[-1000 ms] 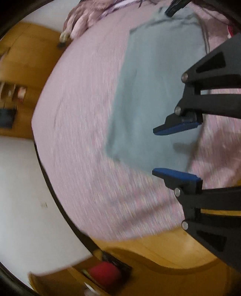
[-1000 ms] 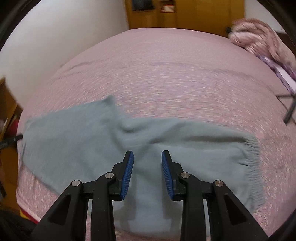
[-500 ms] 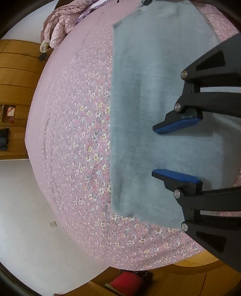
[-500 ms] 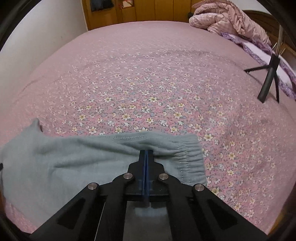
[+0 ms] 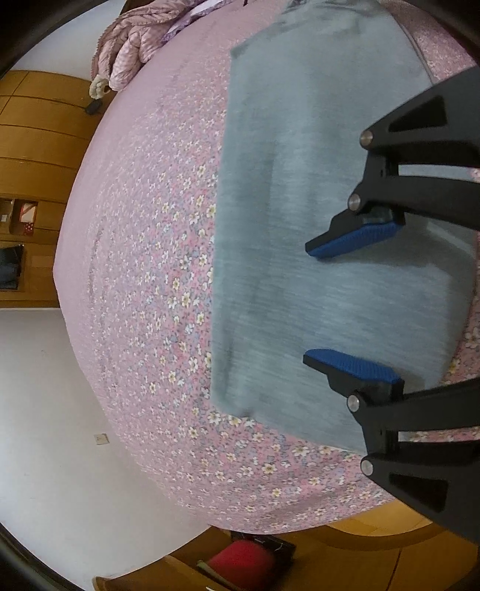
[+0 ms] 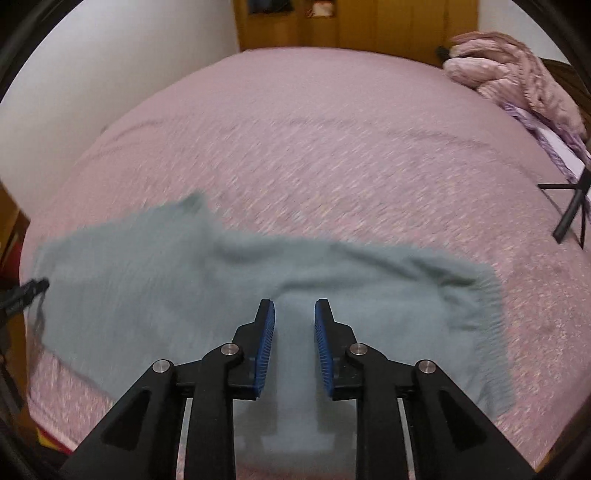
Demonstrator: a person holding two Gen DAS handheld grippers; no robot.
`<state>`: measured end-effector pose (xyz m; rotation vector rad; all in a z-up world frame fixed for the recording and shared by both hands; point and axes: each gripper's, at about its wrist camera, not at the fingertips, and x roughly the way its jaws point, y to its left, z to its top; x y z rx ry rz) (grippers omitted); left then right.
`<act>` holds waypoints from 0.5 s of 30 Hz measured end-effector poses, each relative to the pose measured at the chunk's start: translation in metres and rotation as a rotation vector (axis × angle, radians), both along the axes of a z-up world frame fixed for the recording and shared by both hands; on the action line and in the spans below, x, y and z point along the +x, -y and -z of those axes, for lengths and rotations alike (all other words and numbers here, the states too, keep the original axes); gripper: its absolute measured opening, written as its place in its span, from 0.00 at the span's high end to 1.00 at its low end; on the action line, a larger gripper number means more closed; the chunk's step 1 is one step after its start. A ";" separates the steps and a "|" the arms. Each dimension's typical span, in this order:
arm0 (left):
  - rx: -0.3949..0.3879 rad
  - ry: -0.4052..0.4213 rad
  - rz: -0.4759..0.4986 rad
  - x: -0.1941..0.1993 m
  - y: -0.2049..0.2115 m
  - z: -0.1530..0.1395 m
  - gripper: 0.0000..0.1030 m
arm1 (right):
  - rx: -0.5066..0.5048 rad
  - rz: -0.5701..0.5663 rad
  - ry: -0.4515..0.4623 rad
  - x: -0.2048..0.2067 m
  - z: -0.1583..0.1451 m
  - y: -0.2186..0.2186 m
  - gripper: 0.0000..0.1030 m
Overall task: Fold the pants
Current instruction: 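Move the open right gripper to the elastic waistband of the sweatpants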
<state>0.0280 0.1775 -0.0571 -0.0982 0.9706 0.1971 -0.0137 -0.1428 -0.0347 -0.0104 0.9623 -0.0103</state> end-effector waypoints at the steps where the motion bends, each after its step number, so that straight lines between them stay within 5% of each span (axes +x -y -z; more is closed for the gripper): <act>1: -0.002 -0.005 0.000 -0.001 0.000 -0.001 0.46 | -0.005 -0.015 -0.008 -0.003 0.001 -0.004 0.77; 5: -0.019 -0.021 0.001 -0.012 0.000 -0.005 0.44 | -0.050 -0.004 -0.045 -0.022 0.008 0.001 0.77; 15: -0.093 -0.042 0.024 -0.032 0.016 -0.013 0.40 | -0.015 0.259 -0.071 -0.083 0.008 0.089 0.77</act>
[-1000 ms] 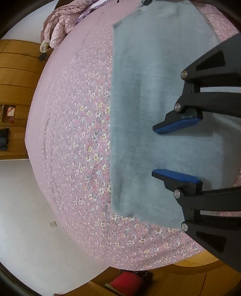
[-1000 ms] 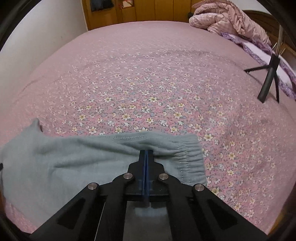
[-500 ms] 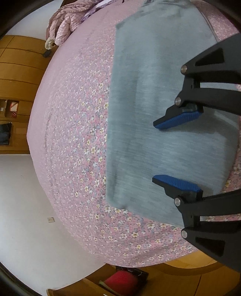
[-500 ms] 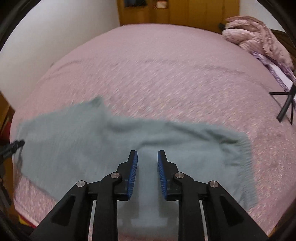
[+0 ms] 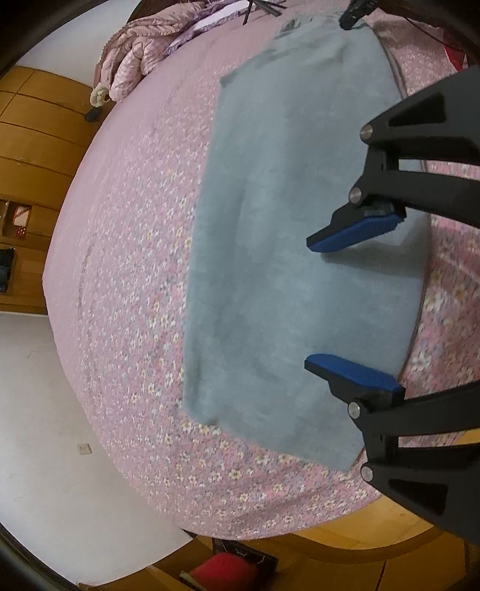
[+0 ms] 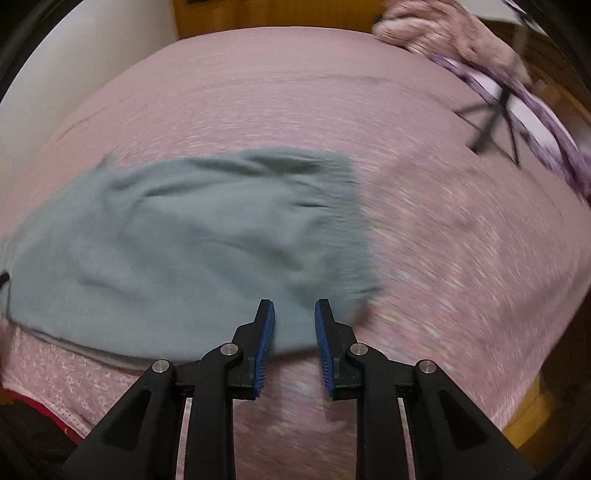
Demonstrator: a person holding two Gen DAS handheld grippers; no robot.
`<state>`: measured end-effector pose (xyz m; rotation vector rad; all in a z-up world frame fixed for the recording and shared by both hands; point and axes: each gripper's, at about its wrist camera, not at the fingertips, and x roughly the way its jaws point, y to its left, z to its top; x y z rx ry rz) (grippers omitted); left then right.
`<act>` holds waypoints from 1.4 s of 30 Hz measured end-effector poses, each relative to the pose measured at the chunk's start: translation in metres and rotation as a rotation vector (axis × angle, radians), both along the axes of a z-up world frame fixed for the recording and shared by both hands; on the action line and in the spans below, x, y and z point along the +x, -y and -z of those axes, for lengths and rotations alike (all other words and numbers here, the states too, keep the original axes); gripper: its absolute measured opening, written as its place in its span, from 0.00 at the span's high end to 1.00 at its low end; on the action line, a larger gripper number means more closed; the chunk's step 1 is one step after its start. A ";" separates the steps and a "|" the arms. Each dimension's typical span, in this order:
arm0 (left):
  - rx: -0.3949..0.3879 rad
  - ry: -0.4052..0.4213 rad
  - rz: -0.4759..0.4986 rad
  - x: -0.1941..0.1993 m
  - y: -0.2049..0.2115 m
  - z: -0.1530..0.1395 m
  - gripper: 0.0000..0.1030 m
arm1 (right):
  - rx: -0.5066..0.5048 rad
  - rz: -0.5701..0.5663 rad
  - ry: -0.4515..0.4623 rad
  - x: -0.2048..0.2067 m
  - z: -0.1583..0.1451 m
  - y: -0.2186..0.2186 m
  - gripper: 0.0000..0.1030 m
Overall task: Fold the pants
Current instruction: 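Move the open right gripper to the elastic waistband of the sweatpants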
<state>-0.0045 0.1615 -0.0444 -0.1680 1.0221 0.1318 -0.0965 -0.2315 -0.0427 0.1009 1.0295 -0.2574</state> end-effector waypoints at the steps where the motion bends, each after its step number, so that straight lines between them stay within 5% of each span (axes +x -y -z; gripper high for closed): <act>1: -0.002 -0.001 0.005 0.000 0.003 0.000 0.40 | 0.030 0.013 0.008 -0.005 0.000 0.007 0.77; 3: -0.002 -0.006 0.021 0.000 0.011 -0.001 0.39 | 0.083 0.043 0.019 -0.011 -0.001 0.017 0.76; 5: 0.004 -0.008 0.042 0.002 0.019 -0.001 0.39 | 0.058 0.087 0.029 -0.017 -0.003 0.023 0.57; 19: 0.008 -0.040 0.105 0.014 0.050 0.009 0.36 | 0.280 0.124 0.094 -0.008 0.009 0.051 0.52; 24: 0.004 -0.044 0.100 0.017 0.051 0.016 0.33 | 0.256 0.079 0.121 -0.007 0.011 0.044 0.40; 30: -0.013 -0.032 0.097 0.017 0.049 0.017 0.29 | 0.368 0.060 0.184 -0.020 0.014 0.050 0.27; 39: -0.017 -0.017 0.103 0.015 0.049 0.018 0.28 | 0.325 0.080 0.147 -0.028 0.003 0.041 0.29; 42: -0.021 -0.014 0.107 0.015 0.048 0.018 0.28 | 0.219 0.099 0.183 -0.031 -0.001 0.046 0.29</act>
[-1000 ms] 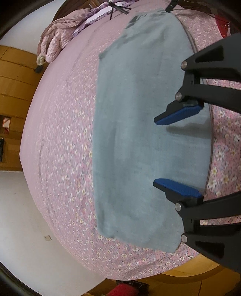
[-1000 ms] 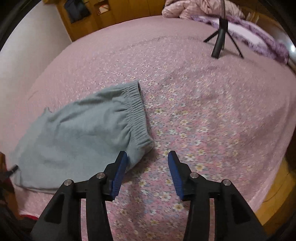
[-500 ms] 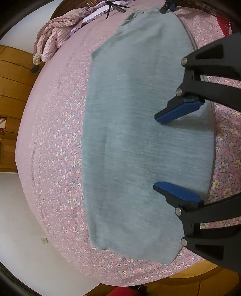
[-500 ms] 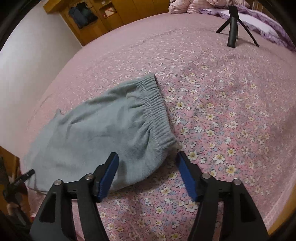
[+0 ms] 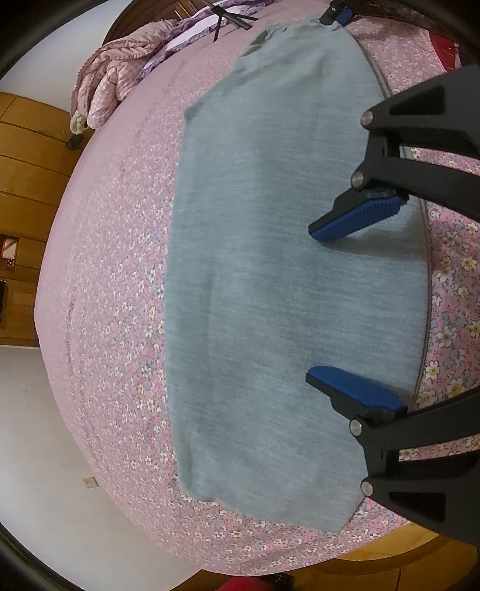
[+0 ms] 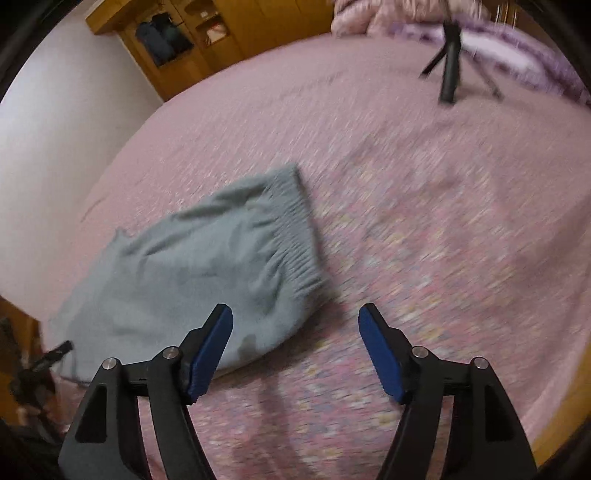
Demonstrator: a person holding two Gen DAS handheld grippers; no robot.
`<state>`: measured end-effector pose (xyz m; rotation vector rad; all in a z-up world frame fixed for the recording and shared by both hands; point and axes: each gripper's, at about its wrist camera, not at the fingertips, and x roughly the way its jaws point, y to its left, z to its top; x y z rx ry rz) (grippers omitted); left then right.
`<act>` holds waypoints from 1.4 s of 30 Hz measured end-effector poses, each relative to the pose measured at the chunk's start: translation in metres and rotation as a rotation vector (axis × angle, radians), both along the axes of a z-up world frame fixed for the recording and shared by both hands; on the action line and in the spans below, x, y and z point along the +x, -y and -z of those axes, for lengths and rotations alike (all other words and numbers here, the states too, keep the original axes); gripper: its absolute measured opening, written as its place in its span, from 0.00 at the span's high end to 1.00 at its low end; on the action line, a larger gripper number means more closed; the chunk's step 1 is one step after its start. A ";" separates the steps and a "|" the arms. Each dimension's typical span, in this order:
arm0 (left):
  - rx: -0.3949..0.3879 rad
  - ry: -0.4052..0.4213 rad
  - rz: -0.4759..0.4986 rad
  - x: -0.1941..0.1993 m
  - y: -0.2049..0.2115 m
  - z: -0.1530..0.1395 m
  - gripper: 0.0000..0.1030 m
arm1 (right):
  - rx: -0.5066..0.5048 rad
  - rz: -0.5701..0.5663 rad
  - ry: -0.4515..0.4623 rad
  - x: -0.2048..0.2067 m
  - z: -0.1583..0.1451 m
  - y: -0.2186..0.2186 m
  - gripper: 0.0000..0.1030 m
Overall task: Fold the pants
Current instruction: 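Move the open right gripper to the elastic waistband of the sweatpants, then close the right gripper on the waistband and lift it up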
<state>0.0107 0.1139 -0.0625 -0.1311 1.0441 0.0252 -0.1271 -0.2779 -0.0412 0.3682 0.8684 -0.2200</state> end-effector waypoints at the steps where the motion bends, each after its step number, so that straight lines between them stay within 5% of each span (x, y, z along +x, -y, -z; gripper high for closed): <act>1: -0.001 0.001 -0.001 -0.001 -0.001 0.001 0.28 | -0.023 0.001 0.001 0.000 -0.002 0.001 0.29; 13: 0.041 0.001 0.017 0.002 0.007 0.003 0.23 | 0.145 -0.050 0.070 0.028 0.020 0.012 0.29; 19: 0.036 0.006 0.016 0.002 0.006 0.003 0.22 | 0.317 -0.119 0.084 0.042 0.032 0.002 0.51; 27: 0.026 0.007 0.019 0.002 0.007 0.000 0.22 | 0.316 0.009 0.131 0.050 0.031 0.016 0.56; 42: 0.043 0.001 0.032 0.001 0.008 0.000 0.22 | 0.309 0.037 0.116 0.110 0.039 0.016 0.58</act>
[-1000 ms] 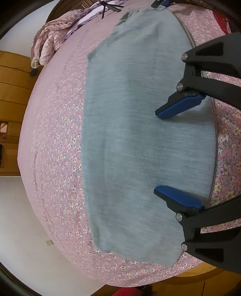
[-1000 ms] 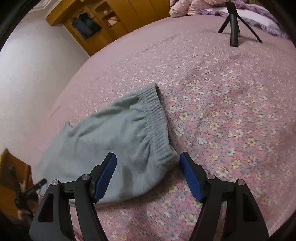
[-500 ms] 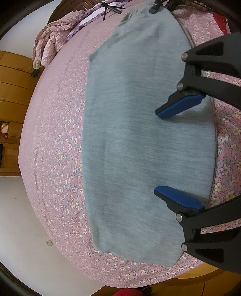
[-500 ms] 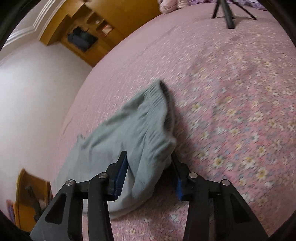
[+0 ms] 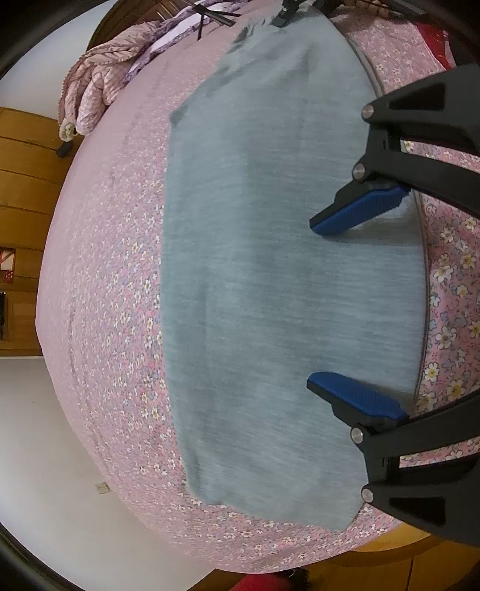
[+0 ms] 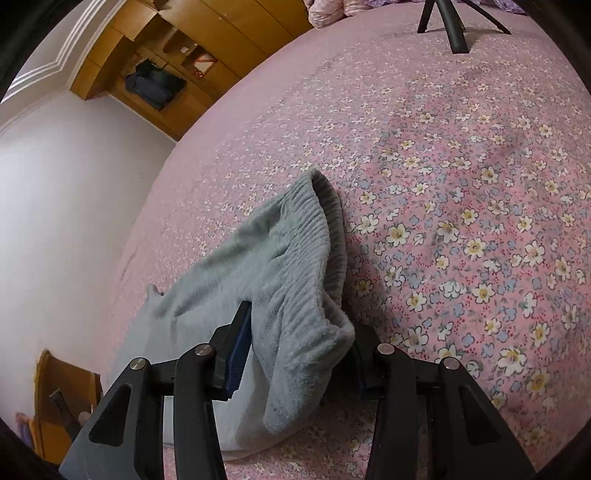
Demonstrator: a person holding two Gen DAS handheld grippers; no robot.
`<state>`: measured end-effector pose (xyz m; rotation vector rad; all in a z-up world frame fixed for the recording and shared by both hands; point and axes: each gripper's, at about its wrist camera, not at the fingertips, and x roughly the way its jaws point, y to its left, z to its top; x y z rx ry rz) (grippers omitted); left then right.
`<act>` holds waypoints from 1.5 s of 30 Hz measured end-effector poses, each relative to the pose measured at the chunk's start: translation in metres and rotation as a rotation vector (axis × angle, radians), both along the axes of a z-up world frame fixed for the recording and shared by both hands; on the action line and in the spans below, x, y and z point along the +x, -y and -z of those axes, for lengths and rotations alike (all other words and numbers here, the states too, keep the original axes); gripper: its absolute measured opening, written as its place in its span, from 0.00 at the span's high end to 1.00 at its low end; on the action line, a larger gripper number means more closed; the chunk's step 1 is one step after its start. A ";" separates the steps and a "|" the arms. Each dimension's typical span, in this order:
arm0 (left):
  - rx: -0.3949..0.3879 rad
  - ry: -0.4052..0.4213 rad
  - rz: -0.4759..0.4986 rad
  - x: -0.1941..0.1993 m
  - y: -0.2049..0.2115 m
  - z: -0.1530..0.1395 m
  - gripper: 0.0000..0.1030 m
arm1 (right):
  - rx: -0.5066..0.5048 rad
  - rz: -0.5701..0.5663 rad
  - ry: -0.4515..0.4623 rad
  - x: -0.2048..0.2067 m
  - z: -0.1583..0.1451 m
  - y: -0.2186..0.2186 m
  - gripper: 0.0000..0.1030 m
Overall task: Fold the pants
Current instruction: 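Close the right gripper on the waistband and lift it up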
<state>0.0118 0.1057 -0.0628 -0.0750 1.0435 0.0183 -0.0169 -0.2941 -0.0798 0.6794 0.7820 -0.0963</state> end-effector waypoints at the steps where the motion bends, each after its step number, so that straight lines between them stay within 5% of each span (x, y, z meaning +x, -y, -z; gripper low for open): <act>1: -0.003 -0.001 -0.001 0.000 0.000 0.000 0.22 | -0.016 -0.004 -0.004 -0.002 -0.002 0.007 0.63; 10: -0.055 -0.018 -0.019 0.000 -0.006 -0.008 0.22 | -0.250 -0.078 0.009 0.016 -0.040 -0.031 0.69; 23: -0.119 -0.017 -0.062 -0.005 -0.019 -0.019 0.22 | -0.450 -0.268 0.138 0.028 -0.097 -0.111 0.70; 45: -0.111 0.004 -0.087 -0.022 -0.032 -0.042 0.22 | -0.507 -0.558 0.261 0.044 -0.116 -0.215 0.71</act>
